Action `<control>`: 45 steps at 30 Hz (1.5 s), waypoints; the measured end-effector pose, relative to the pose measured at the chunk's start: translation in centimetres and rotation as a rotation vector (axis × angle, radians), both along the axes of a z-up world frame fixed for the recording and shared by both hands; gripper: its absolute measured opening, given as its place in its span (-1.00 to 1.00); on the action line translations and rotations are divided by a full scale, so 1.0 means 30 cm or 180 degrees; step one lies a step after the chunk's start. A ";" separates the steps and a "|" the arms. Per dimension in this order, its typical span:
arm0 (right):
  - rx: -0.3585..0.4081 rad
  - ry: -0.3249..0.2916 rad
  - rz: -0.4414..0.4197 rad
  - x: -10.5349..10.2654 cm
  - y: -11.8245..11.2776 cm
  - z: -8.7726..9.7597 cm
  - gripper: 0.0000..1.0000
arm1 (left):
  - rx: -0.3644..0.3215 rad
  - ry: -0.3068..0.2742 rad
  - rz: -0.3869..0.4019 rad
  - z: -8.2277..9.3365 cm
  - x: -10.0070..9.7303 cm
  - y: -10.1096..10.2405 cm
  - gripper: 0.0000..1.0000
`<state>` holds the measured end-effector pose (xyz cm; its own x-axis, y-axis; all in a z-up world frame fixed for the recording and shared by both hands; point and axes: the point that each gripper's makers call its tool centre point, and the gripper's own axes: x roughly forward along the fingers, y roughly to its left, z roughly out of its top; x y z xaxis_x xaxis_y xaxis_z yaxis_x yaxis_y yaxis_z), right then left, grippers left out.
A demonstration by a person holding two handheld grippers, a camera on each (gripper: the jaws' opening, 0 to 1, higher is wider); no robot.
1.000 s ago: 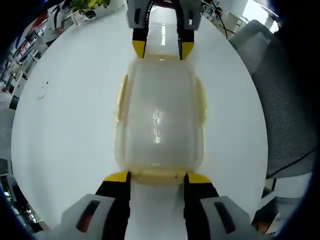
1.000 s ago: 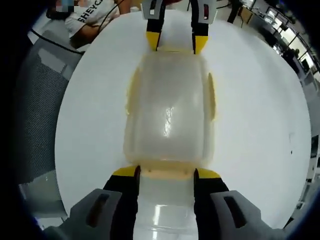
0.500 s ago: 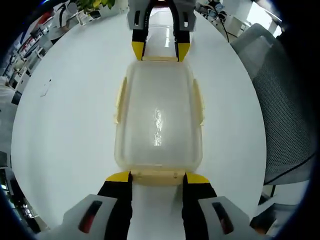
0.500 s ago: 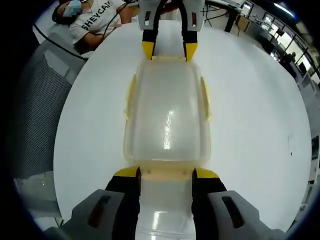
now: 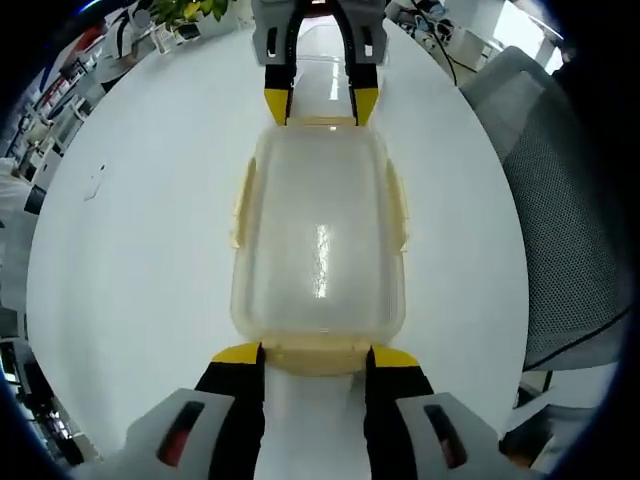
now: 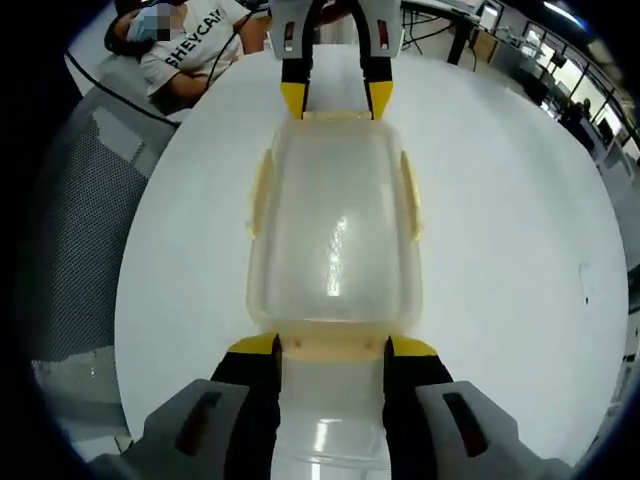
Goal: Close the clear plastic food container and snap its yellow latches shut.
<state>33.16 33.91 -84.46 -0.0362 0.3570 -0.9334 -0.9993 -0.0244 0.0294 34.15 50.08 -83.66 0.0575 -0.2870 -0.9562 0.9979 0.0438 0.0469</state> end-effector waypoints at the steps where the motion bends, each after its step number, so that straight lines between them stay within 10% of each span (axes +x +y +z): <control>1: 0.0006 0.0001 -0.0005 -0.002 -0.002 0.004 -0.27 | -0.0008 -0.0003 -0.0008 0.004 -0.002 -0.003 -0.34; 45: 0.0102 -0.0059 -0.0251 -0.006 -0.094 0.195 -0.26 | -0.0187 -0.0084 -0.0237 0.190 0.035 -0.107 -0.34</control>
<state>32.98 31.10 -78.60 0.0104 0.3877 -0.9217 -0.9985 0.0538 0.0114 35.19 46.86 -77.95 0.0588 -0.3470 -0.9360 0.9970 -0.0272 0.0727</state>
